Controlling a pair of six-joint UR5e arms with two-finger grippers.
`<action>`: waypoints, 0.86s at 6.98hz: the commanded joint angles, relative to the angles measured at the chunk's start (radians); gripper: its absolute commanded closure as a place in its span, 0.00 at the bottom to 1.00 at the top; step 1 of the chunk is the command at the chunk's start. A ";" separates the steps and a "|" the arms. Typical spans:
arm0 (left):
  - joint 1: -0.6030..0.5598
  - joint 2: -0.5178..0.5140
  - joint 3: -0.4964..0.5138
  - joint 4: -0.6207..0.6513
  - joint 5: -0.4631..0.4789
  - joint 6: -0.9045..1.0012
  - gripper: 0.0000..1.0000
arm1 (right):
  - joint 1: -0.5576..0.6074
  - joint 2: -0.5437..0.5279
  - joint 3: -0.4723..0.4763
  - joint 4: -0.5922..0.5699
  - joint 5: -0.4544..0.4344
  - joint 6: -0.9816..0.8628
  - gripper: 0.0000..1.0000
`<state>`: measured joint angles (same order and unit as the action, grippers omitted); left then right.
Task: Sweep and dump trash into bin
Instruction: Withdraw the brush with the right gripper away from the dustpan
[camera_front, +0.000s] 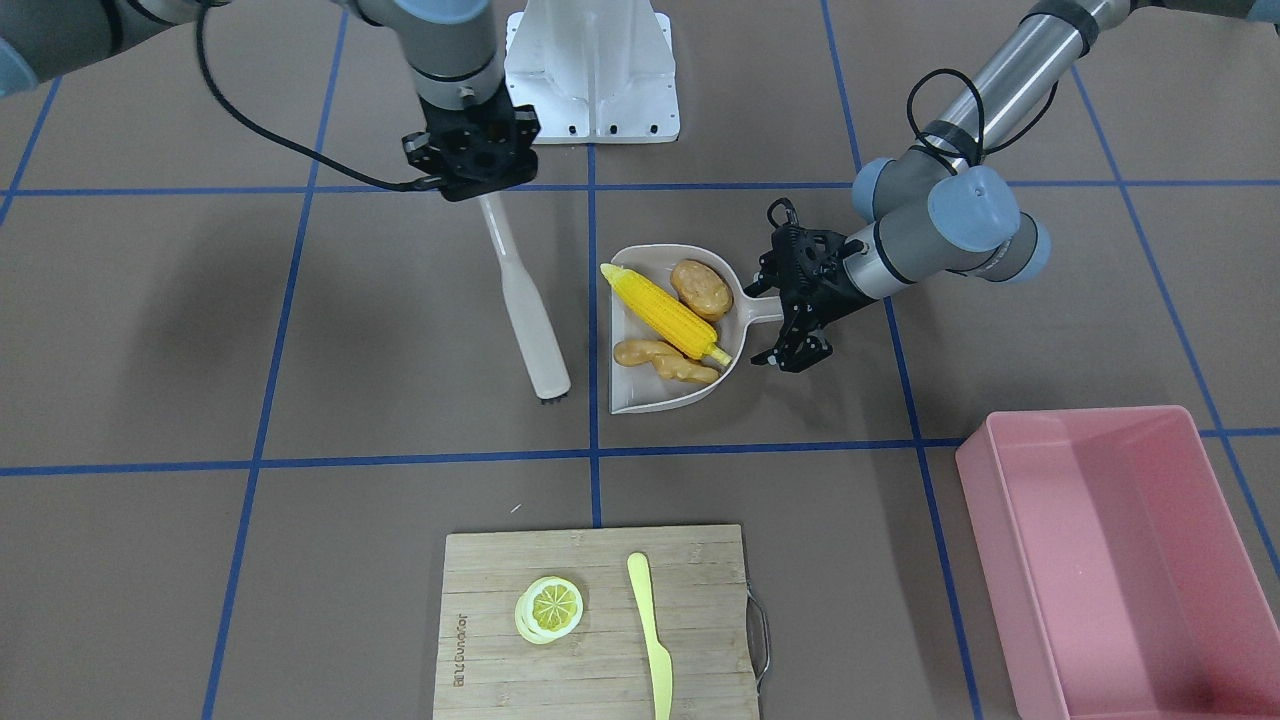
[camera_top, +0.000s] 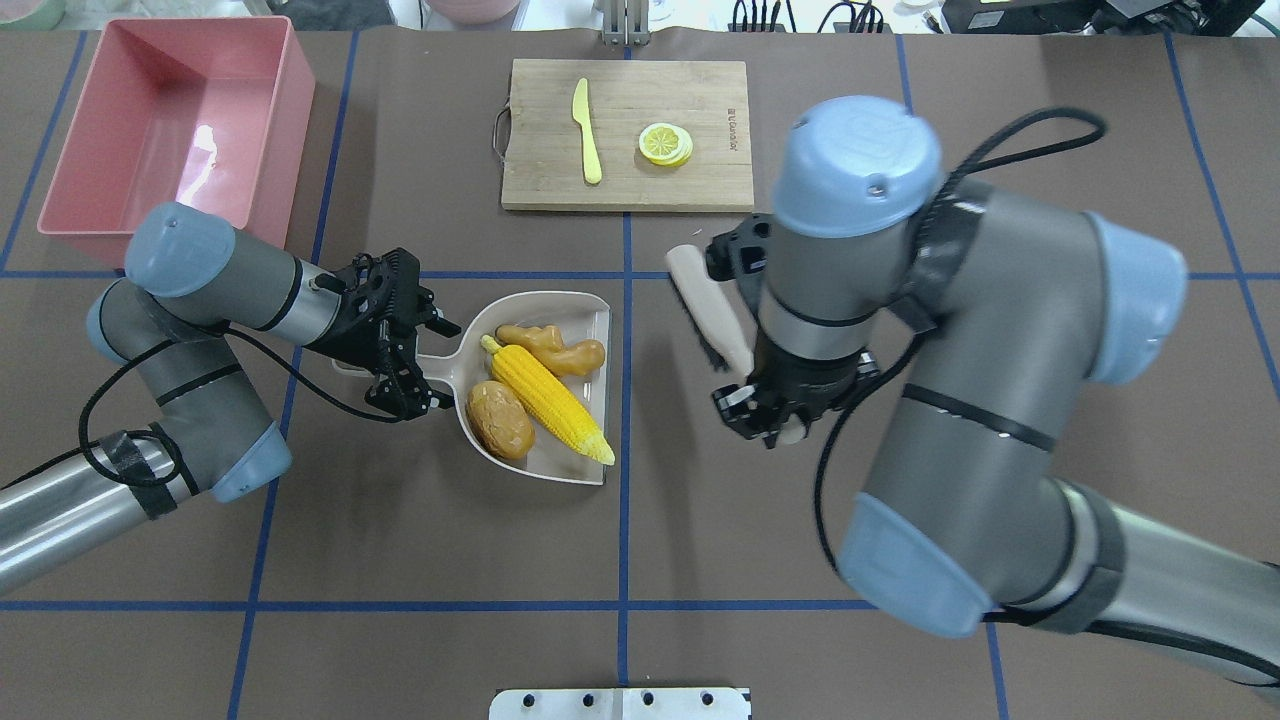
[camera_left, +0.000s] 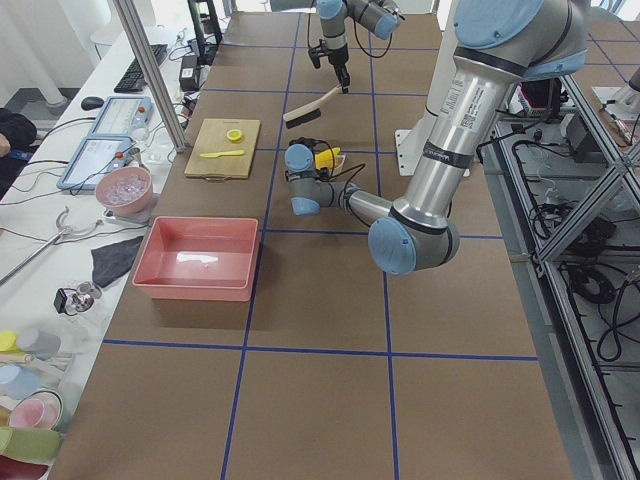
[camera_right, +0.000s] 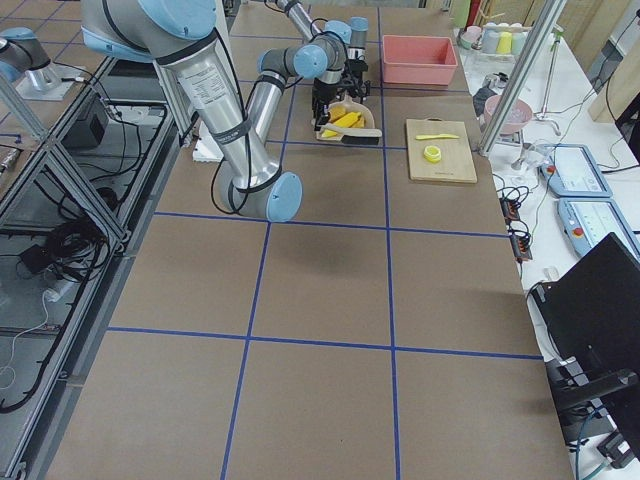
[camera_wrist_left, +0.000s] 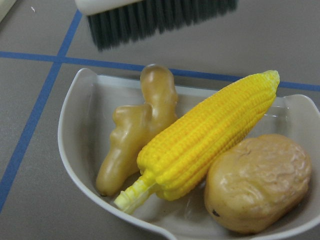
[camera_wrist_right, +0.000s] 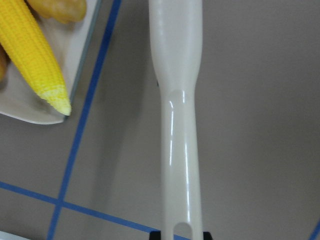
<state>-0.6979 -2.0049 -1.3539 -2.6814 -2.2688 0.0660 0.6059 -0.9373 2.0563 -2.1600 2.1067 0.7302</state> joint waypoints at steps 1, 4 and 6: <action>0.000 0.000 -0.002 0.000 0.000 0.000 0.04 | 0.113 -0.189 0.154 -0.041 0.001 -0.108 1.00; 0.000 0.002 -0.010 -0.002 -0.002 -0.003 0.19 | 0.315 -0.442 0.124 0.055 0.030 -0.180 1.00; -0.002 0.005 -0.011 -0.005 -0.002 0.000 0.33 | 0.493 -0.684 0.070 0.261 0.099 -0.291 1.00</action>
<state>-0.6983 -2.0026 -1.3642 -2.6843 -2.2709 0.0639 0.9936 -1.4659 2.1536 -2.0256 2.1753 0.5126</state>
